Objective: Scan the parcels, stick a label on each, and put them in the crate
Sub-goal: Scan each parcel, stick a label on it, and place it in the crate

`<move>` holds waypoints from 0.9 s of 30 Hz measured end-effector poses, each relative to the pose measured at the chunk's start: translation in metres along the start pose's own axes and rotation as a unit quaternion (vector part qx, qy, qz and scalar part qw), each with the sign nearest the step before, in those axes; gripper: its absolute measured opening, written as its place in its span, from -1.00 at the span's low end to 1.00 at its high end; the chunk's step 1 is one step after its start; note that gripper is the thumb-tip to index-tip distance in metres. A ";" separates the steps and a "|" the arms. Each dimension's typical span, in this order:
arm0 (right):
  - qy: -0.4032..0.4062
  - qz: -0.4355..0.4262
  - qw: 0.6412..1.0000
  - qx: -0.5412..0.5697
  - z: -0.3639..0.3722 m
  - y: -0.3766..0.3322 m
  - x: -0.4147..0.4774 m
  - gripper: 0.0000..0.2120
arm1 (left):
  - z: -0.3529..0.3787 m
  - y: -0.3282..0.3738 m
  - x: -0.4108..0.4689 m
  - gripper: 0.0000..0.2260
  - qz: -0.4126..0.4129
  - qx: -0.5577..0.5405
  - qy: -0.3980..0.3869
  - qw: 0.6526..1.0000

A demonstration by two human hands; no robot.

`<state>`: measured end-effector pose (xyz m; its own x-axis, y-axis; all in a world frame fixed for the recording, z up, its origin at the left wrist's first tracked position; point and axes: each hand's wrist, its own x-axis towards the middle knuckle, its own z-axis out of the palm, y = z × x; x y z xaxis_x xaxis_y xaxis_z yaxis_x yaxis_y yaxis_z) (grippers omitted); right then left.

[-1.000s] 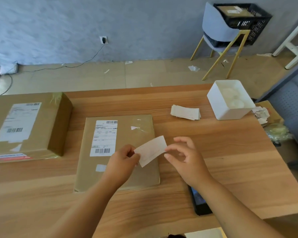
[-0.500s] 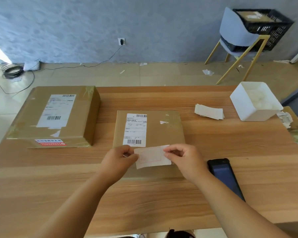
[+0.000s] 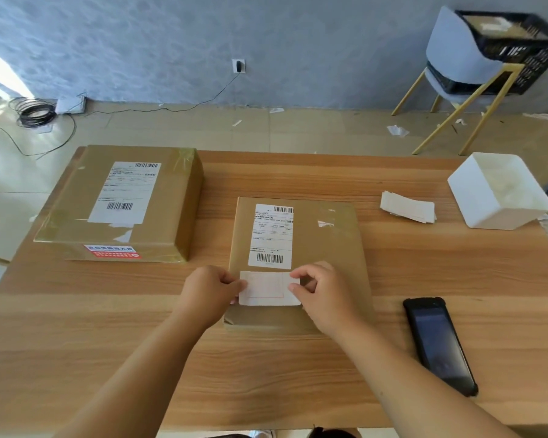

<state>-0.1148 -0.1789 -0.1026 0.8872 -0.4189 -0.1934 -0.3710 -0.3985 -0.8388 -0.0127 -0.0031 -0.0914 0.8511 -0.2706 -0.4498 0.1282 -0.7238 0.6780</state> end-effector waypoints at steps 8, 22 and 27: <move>0.014 0.000 1.000 -0.016 0.005 0.003 0.004 -0.82 | 0.005 -0.002 0.005 -0.84 0.054 0.062 0.048 0.995; -0.027 -0.020 0.980 -0.198 -0.002 0.000 0.004 -0.68 | 0.010 -0.014 -0.005 -0.76 0.227 0.198 0.074 0.951; -0.046 -0.108 0.928 -0.353 0.011 0.009 -0.001 -0.59 | 0.013 -0.023 -0.011 -0.67 0.310 0.236 0.098 0.916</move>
<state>-0.1157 -0.1731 -0.1159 0.9696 -0.2077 -0.1294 -0.2394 -0.9146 -0.3260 -0.0317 0.0088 -0.1095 0.7667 -0.6370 0.0801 -0.6054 -0.6759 0.4204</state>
